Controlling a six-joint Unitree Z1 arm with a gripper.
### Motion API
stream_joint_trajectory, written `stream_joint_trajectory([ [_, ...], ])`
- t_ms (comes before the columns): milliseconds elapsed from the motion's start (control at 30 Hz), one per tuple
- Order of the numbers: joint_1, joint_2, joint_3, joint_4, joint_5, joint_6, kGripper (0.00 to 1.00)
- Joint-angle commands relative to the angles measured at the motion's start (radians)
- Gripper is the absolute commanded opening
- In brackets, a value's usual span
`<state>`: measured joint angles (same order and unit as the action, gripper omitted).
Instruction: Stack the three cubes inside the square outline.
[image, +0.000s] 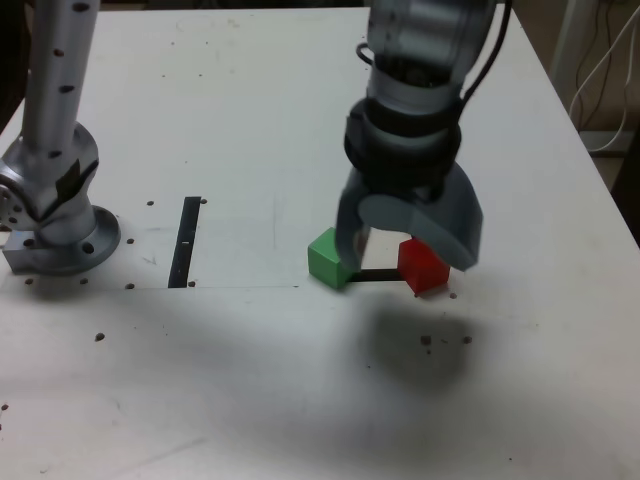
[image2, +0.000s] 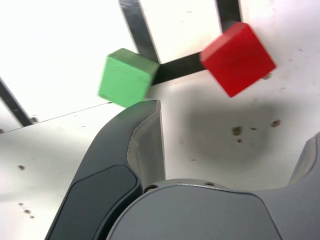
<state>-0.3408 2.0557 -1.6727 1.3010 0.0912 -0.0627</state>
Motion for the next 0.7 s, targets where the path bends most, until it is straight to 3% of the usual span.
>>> stream_joint_trajectory([
  [0,0.003,0.023,0.0,-0.022,-0.006,0.003,0.98],
  [367,0.06,0.059,0.047,-0.073,0.001,0.039,0.98],
  [667,0.073,0.088,0.076,-0.135,-0.027,0.067,0.97],
])
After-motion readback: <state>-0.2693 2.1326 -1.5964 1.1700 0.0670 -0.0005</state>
